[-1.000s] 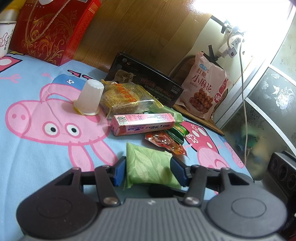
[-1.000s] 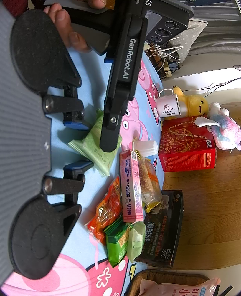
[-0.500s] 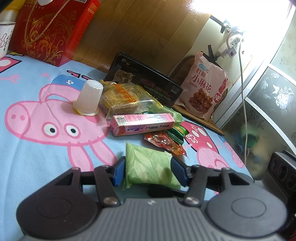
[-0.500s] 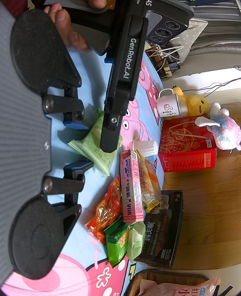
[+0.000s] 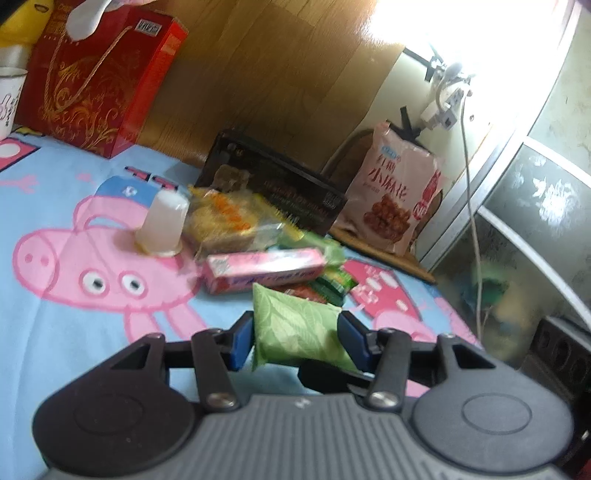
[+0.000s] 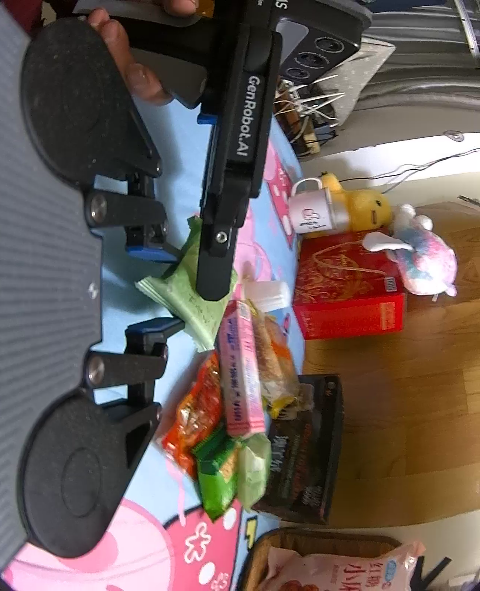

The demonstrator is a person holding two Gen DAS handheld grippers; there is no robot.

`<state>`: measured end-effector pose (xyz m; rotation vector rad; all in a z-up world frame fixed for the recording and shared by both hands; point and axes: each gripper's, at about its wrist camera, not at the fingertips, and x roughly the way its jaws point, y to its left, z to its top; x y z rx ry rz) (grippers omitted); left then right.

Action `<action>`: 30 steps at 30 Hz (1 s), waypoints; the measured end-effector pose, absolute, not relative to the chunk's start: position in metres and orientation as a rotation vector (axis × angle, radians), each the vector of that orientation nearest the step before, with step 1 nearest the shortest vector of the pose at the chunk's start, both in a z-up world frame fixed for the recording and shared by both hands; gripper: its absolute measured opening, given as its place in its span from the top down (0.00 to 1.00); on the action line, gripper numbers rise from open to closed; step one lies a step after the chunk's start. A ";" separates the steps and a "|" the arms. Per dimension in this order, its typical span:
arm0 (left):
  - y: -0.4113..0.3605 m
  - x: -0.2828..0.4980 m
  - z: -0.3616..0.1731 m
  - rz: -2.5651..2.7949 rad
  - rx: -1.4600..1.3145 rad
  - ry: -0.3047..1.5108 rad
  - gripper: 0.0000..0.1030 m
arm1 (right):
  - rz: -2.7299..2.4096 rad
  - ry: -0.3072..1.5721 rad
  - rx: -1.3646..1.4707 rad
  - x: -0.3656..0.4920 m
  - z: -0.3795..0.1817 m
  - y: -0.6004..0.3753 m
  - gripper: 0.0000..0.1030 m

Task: Organize snacks
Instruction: 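Carry the green packet into the black tin box and open the left gripper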

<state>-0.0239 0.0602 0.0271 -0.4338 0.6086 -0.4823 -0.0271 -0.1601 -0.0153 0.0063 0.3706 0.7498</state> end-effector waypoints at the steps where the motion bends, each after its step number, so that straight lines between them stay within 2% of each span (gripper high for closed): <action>1: 0.058 -0.021 0.033 -0.486 -0.430 0.605 0.53 | 0.749 0.358 0.011 -0.027 -0.012 -0.163 0.66; 6: 0.036 0.018 0.079 -0.508 -0.371 0.592 0.53 | 0.734 0.324 0.063 -0.003 0.021 -0.183 0.66; 12: 0.000 0.110 0.163 -0.538 -0.293 0.533 0.52 | 0.705 0.291 0.072 0.071 0.108 -0.212 0.66; 15: -0.013 0.157 0.178 -0.538 -0.298 0.537 0.52 | 0.676 0.303 0.024 0.116 0.144 -0.216 0.66; 19: -0.023 0.209 0.151 -0.523 -0.314 0.606 0.52 | 0.652 0.366 0.003 0.165 0.140 -0.216 0.66; 25: -0.024 0.264 0.089 -0.464 -0.334 0.764 0.51 | 0.633 0.508 -0.045 0.226 0.086 -0.197 0.66; 27: -0.028 0.272 0.079 -0.441 -0.304 0.795 0.39 | 0.622 0.519 -0.090 0.232 0.073 -0.188 0.63; 30: -0.022 0.269 0.075 -0.418 -0.306 0.818 0.40 | 0.563 0.523 -0.120 0.240 0.065 -0.180 0.56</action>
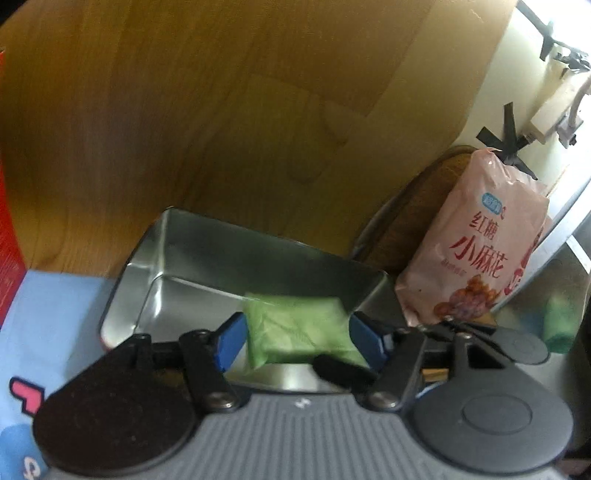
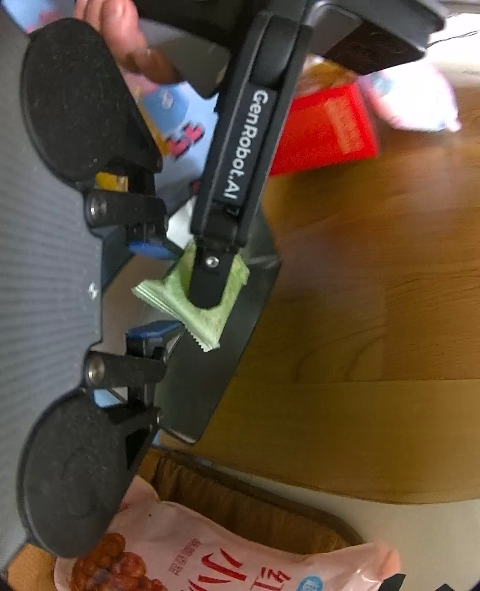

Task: Organize snacks
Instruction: 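Carry the green packet into the black tin box and open the left gripper, then close the right gripper on the yellow snack packet and lift it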

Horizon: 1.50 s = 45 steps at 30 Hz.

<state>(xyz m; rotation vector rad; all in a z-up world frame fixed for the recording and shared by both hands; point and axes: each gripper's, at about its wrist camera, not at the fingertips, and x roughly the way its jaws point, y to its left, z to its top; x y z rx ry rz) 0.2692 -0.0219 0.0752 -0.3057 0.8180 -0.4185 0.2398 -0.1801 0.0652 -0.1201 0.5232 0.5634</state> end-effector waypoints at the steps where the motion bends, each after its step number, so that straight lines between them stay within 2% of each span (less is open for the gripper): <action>1: -0.014 0.261 0.080 -0.423 -0.314 0.797 0.40 | 0.560 0.520 -0.109 0.237 0.066 -0.182 0.56; 5: 0.040 0.196 0.107 -0.410 -0.391 0.603 0.39 | 0.580 0.464 -0.001 0.196 0.078 -0.206 0.56; 8: 0.075 0.128 0.099 -0.355 -0.437 0.491 0.39 | 0.704 0.509 0.162 0.169 0.076 -0.218 0.57; 12: 0.115 0.072 0.061 -0.265 -0.567 0.460 0.39 | 0.764 0.616 0.261 0.154 0.055 -0.201 0.58; 18: 0.147 0.074 0.019 -0.225 -0.692 0.490 0.39 | 0.713 0.662 0.256 0.160 0.036 -0.164 0.58; 19: 0.150 0.075 0.015 -0.230 -0.707 0.498 0.39 | 0.709 0.679 0.243 0.161 0.034 -0.159 0.62; 20: 0.153 0.076 0.012 -0.236 -0.720 0.513 0.39 | 0.717 0.707 0.235 0.162 0.032 -0.157 0.83; 23: 0.155 0.071 0.013 -0.255 -0.713 0.511 0.39 | 0.730 0.670 0.216 0.141 0.034 -0.154 0.88; 32: 0.134 0.070 0.020 -0.342 -0.665 0.514 0.39 | 0.765 0.681 0.390 0.071 0.018 -0.198 0.89; 37: 0.127 0.070 0.018 -0.339 -0.631 0.529 0.39 | 0.717 0.688 0.379 0.059 0.001 -0.200 0.88; 41: 0.135 0.073 0.014 -0.315 -0.663 0.535 0.39 | 0.697 0.661 0.403 0.058 0.005 -0.206 0.77; 45: 0.141 0.073 0.014 -0.309 -0.692 0.527 0.39 | 0.690 0.573 0.388 0.061 0.026 -0.211 0.77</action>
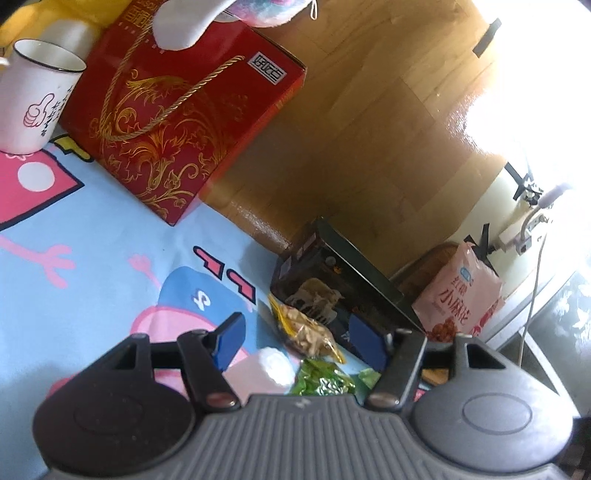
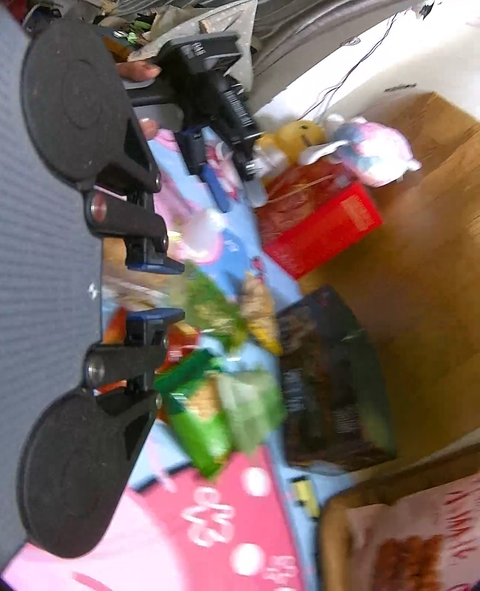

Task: Organize snacks
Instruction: 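Close the right gripper on the yellow snack packet and lift it, then carry the yellow packet over the black tin box and open the right gripper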

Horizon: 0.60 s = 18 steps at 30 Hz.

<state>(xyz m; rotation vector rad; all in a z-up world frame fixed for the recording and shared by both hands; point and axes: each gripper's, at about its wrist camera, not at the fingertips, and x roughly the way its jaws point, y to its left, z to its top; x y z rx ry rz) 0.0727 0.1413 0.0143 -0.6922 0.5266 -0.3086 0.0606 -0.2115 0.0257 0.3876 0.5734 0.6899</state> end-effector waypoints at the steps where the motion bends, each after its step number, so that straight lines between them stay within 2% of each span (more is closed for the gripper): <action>1: 0.142 0.073 0.015 -0.309 -0.696 0.524 0.39 | 0.694 0.561 0.384 0.065 0.032 -0.210 0.77; 7: 0.144 0.073 0.015 -0.307 -0.705 0.522 0.39 | 0.648 0.634 0.335 0.131 0.042 -0.180 0.74; 9: 0.146 0.074 0.014 -0.307 -0.714 0.523 0.39 | 0.619 0.710 0.344 0.163 0.034 -0.170 0.68; 13: 0.147 0.076 0.013 -0.312 -0.722 0.531 0.39 | 0.617 0.841 0.417 0.207 0.017 -0.159 0.62; 15: 0.146 0.077 0.012 -0.316 -0.726 0.537 0.39 | 0.626 0.854 0.420 0.217 0.013 -0.153 0.64; 16: 0.146 0.078 0.012 -0.316 -0.726 0.539 0.39 | 0.632 0.857 0.401 0.219 0.013 -0.149 0.69; 17: 0.147 0.078 0.012 -0.315 -0.727 0.540 0.39 | 0.633 0.856 0.375 0.218 0.012 -0.145 0.85; 18: 0.147 0.078 0.012 -0.314 -0.728 0.541 0.39 | 0.640 0.846 0.366 0.216 0.011 -0.143 0.87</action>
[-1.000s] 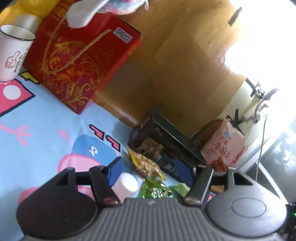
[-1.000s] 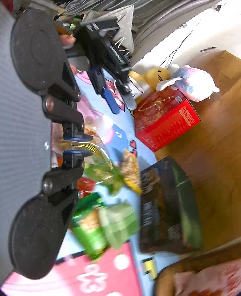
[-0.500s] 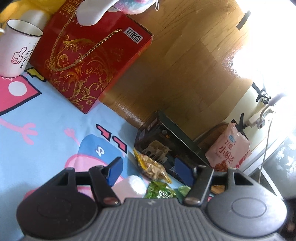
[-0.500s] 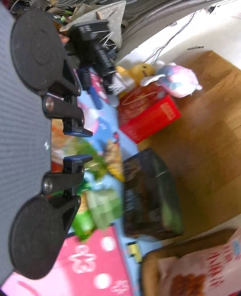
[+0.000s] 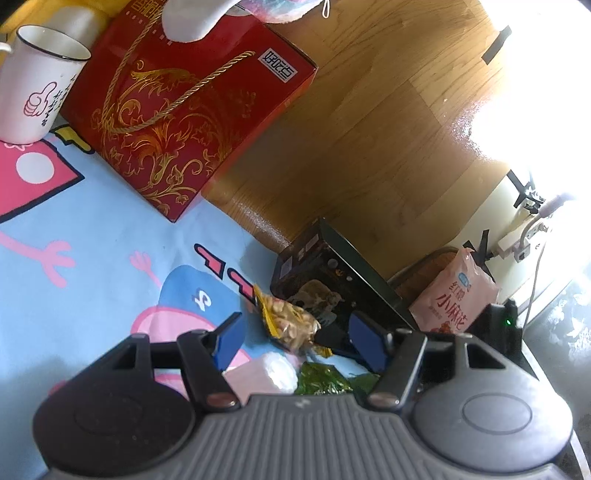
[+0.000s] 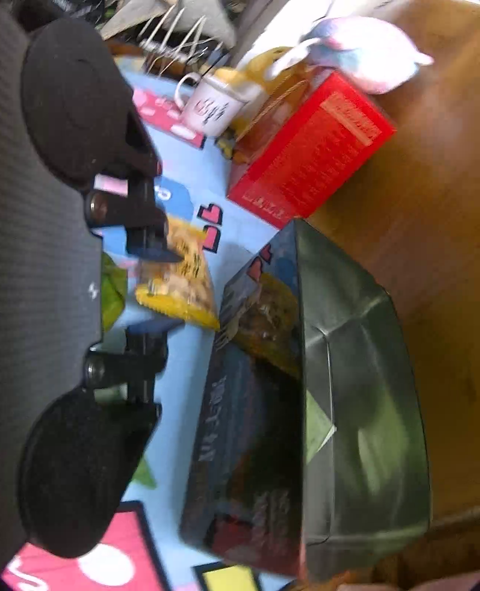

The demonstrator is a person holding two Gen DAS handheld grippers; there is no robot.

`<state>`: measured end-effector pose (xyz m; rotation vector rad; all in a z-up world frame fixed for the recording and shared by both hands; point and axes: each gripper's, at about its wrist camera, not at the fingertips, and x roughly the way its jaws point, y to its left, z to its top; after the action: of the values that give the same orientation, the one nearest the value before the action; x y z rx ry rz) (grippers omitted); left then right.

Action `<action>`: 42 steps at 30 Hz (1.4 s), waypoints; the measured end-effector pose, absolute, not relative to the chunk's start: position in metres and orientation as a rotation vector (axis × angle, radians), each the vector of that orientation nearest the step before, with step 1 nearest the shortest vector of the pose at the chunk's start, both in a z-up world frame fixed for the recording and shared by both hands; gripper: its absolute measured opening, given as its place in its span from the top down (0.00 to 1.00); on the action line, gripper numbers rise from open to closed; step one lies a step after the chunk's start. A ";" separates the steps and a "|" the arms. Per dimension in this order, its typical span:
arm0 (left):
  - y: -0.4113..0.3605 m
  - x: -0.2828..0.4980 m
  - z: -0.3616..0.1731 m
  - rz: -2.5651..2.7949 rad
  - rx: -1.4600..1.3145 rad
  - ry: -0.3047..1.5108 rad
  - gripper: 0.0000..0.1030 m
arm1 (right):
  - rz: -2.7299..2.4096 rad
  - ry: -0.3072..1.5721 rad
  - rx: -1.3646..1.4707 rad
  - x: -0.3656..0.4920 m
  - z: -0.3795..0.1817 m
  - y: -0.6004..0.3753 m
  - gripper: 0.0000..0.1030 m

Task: Organize snacks
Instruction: 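Carry the yellow packet over the black tin box and open the right gripper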

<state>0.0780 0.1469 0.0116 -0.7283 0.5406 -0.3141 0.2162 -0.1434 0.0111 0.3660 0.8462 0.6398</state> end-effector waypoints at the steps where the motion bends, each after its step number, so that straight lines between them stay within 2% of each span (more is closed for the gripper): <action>1: 0.147 0.078 0.011 -0.314 -0.731 0.541 0.39 | 0.644 0.828 0.362 0.212 0.012 -0.142 0.88; 5: 0.149 0.081 0.009 -0.321 -0.747 0.553 0.39 | 0.693 0.777 0.421 0.188 0.022 -0.152 0.91; 7: 0.150 0.085 0.005 -0.352 -0.774 0.568 0.35 | 0.724 0.778 0.531 0.178 0.024 -0.165 0.98; 9: 0.151 0.089 0.000 -0.398 -0.815 0.588 0.30 | 0.765 0.791 0.646 0.174 0.023 -0.176 0.98; 11: 0.150 0.091 -0.003 -0.416 -0.828 0.597 0.30 | 0.771 0.778 0.689 0.168 0.025 -0.181 0.98; 15: 0.147 0.087 -0.001 -0.416 -0.808 0.586 0.29 | 0.732 0.728 0.610 0.158 0.032 -0.185 0.97; 19: 0.150 0.081 0.004 -0.463 -0.828 0.538 0.29 | 0.730 0.730 0.470 0.146 0.035 -0.181 0.89; 22: 0.151 0.078 0.007 -0.532 -0.857 0.507 0.29 | 0.703 0.708 0.359 0.147 0.035 -0.174 0.69; 23: 0.151 0.077 0.007 -0.545 -0.858 0.502 0.29 | 0.694 0.708 0.346 0.150 0.033 -0.171 0.57; 24: 0.150 0.076 0.008 -0.551 -0.853 0.499 0.29 | 0.686 0.709 0.341 0.155 0.032 -0.169 0.52; 28: 0.148 0.079 0.008 -0.539 -0.851 0.519 0.29 | 0.655 0.740 0.303 0.182 0.026 -0.152 0.46; 31: 0.151 0.080 0.006 -0.531 -0.860 0.525 0.29 | 0.683 0.796 0.252 0.197 0.016 -0.136 0.49; 32: 0.151 0.079 0.006 -0.532 -0.860 0.523 0.29 | 0.707 0.795 0.211 0.196 0.015 -0.129 0.74; 38: 0.146 0.078 0.010 -0.542 -0.829 0.518 0.29 | 0.717 0.688 0.325 0.172 0.032 -0.154 0.76; 42: 0.133 0.075 0.021 -0.584 -0.805 0.506 0.24 | 0.663 0.631 0.480 0.161 0.046 -0.197 0.76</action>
<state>0.0745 0.1335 0.0211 -0.8052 0.5060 -0.5842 0.1606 -0.1966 0.0459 0.4797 0.6313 0.6631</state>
